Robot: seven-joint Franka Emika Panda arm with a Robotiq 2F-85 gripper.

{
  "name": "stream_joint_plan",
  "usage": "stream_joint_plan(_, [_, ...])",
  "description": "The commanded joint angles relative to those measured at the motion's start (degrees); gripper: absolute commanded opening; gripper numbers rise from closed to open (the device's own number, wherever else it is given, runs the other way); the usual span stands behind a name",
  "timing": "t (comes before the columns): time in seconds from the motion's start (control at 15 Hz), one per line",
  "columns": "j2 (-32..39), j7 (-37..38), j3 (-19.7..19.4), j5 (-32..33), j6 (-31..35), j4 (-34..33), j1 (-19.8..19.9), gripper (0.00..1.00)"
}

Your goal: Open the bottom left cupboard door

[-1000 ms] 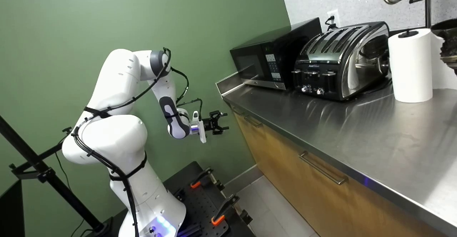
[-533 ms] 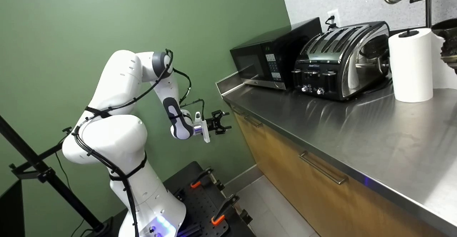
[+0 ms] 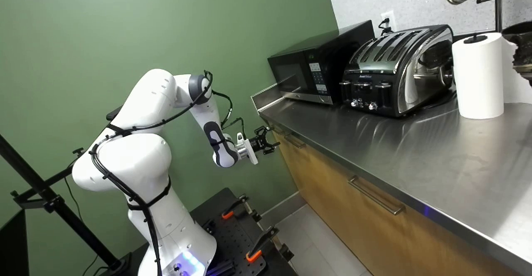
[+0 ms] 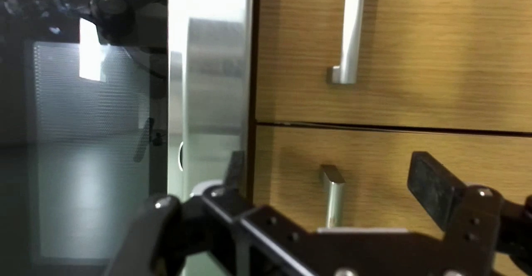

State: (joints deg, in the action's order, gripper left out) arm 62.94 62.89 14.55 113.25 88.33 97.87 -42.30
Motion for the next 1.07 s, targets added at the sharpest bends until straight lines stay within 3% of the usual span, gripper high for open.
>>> stream_joint_plan(0.0, [6.75,-3.68,-0.20,1.64,-5.99,-8.92,-2.32,1.00])
stream_joint_plan(0.33, [10.83,-3.47,-0.35,2.16,-6.74,-15.15,-3.00,1.00])
stream_joint_plan(0.87, [11.80,-4.25,-0.77,2.36,-3.40,-19.19,-2.18,1.00])
stream_joint_plan(0.93, [11.94,-4.31,-0.80,2.36,-3.25,-19.39,-2.28,0.91])
stream_joint_plan(1.0, [12.11,-4.32,-0.82,2.34,-3.12,-19.67,-2.36,0.74])
